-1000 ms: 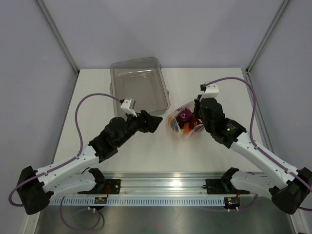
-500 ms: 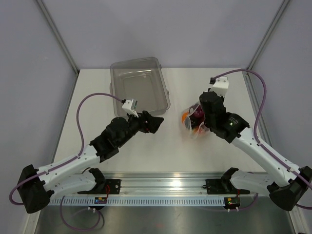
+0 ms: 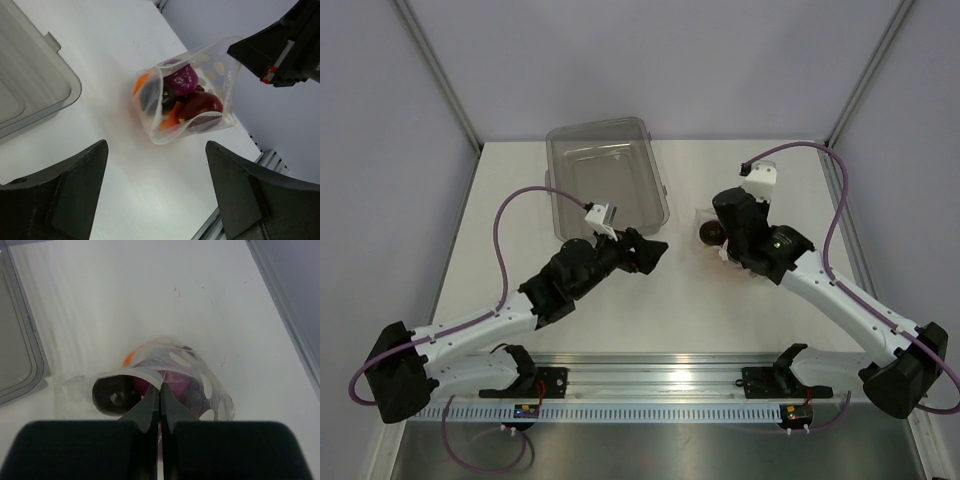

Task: Open the zip-top bag and remove the fake food
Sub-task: Open the zipper of the food storage bag at the center of the board.

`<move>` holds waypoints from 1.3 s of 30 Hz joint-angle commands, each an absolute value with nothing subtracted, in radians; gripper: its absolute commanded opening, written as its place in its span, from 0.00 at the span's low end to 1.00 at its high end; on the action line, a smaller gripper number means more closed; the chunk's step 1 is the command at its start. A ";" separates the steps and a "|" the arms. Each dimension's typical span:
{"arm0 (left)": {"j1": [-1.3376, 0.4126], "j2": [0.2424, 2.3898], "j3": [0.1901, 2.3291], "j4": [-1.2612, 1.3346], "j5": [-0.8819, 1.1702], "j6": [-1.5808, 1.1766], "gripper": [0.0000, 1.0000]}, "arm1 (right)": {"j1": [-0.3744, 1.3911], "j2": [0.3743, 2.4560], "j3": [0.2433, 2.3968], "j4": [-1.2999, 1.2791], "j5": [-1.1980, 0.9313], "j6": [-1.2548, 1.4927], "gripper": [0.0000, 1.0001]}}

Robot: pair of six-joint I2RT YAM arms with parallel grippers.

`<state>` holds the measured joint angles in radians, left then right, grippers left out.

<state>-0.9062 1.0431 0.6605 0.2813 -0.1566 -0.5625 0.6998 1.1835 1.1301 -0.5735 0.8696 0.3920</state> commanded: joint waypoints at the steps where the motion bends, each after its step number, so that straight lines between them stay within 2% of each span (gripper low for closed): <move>1: -0.936 1.080 0.675 0.419 -0.138 -0.519 0.82 | 0.706 1.169 1.121 -0.538 0.827 0.442 0.00; 18: -0.969 1.299 0.735 0.597 -0.128 -0.371 0.80 | 0.713 1.060 1.058 -0.434 0.591 0.390 0.00; 31: -0.969 1.287 0.713 0.650 -0.078 -0.402 0.69 | 0.726 1.086 1.055 -0.410 0.529 0.402 0.00; 39: -0.969 1.354 0.755 0.641 -0.112 -0.410 0.65 | 0.750 1.083 1.051 -0.388 0.497 0.403 0.00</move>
